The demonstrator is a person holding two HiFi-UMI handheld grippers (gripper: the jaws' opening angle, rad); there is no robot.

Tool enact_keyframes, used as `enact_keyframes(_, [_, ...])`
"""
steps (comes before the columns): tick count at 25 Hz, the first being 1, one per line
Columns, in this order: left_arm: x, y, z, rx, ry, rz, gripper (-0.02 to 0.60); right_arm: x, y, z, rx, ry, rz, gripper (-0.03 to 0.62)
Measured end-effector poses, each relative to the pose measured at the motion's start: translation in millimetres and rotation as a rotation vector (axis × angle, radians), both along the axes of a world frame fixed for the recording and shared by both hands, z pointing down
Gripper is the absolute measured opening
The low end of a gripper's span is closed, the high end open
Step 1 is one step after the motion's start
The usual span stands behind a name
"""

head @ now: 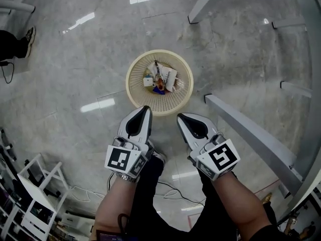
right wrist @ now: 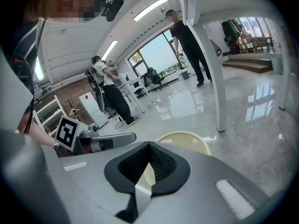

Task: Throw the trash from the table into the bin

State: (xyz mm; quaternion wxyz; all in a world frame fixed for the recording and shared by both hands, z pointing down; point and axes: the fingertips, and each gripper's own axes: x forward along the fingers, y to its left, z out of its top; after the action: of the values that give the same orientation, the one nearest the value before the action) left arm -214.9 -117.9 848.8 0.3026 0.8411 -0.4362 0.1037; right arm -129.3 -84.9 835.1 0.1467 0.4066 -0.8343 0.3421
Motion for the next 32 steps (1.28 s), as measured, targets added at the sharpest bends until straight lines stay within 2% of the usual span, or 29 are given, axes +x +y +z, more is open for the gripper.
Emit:
enact_keyframes(9, [6, 40, -107, -0.011, 0.003, 0.023, 0.006, -9, 20, -91, 0.027, -0.007, -0.027, 0.0])
enact_keyframes(18, [18, 90, -229, -0.021, 0.004, 0.142, 0.008, -3, 43, -195, 0.051, 0.004, -0.016, 0.0])
enact_keyframes(23, [9, 115, -296, -0.065, 0.032, 0.159, 0.008, -2, 71, -258, 0.045, 0.008, -0.028, 0.0])
enact_keyframes(26, [14, 117, -342, -0.048, 0.045, 0.162, 0.008, 5, 81, -306, 0.087, 0.005, -0.035, 0.0])
enact_keyframes(32, [34, 127, -437, 0.005, 0.075, 0.184, 0.008, 36, 90, -404, 0.151, -0.031, 0.014, 0.0])
